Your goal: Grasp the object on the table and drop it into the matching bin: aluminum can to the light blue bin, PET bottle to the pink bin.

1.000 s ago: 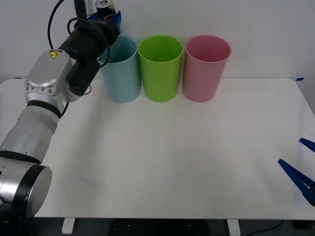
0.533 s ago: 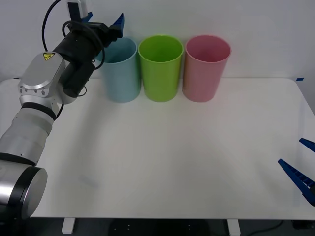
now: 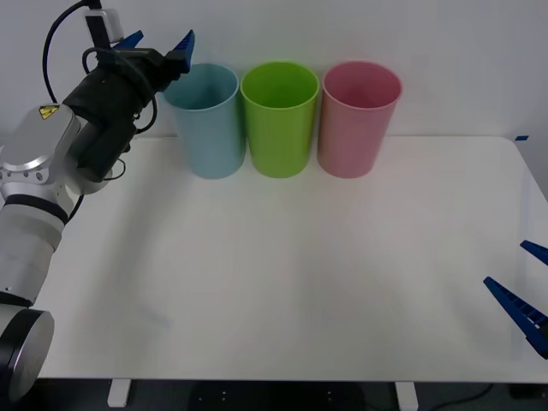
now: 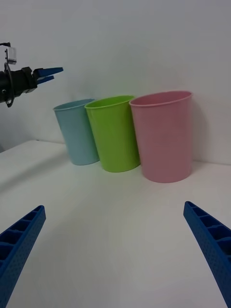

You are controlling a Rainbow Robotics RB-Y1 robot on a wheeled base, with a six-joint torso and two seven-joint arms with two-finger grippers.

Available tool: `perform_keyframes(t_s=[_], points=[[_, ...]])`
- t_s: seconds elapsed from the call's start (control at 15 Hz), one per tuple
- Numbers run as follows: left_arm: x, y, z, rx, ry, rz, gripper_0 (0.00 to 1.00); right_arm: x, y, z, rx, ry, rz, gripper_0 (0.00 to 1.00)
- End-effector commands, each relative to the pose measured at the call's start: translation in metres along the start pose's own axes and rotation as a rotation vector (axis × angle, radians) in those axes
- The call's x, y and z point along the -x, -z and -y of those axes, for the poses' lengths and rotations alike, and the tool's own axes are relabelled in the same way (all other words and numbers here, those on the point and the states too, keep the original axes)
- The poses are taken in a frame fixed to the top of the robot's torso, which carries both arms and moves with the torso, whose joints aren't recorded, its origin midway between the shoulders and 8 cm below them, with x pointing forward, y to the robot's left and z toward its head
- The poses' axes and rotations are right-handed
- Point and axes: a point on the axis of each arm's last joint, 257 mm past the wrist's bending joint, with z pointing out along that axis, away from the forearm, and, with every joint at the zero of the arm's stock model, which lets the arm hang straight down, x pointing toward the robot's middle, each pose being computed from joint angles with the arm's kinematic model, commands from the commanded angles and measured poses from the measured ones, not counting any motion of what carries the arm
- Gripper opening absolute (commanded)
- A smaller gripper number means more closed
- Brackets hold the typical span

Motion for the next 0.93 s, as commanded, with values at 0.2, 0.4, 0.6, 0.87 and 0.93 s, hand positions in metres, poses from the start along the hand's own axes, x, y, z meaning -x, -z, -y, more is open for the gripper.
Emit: perform_keyframes(t_s=[0.2, 0.4, 0.6, 0.87, 0.93], points=[[0.001, 0.039, 0.005, -0.092, 0.066, 0.019, 1.0, 0.0, 0.0, 0.0, 0.0, 0.0, 0.0, 1.0], [0.0, 0.067, 0.01, -0.171, 0.081, 0.012, 1.0, 0.0, 0.0, 0.0, 0.0, 0.0, 0.0, 1.0], [-0.007, 0.103, 0.016, -0.26, 0.08, -0.019, 1.0, 0.0, 0.0, 0.0, 0.0, 0.0, 0.0, 1.0], [-0.016, 0.148, 0.021, -0.351, 0.051, -0.06, 1.0, 0.0, 0.0, 0.0, 0.0, 0.0, 0.0, 1.0], [-0.018, 0.164, 0.021, -0.377, 0.041, -0.071, 1.0, 0.0, 0.0, 0.0, 0.0, 0.0, 0.0, 1.0]])
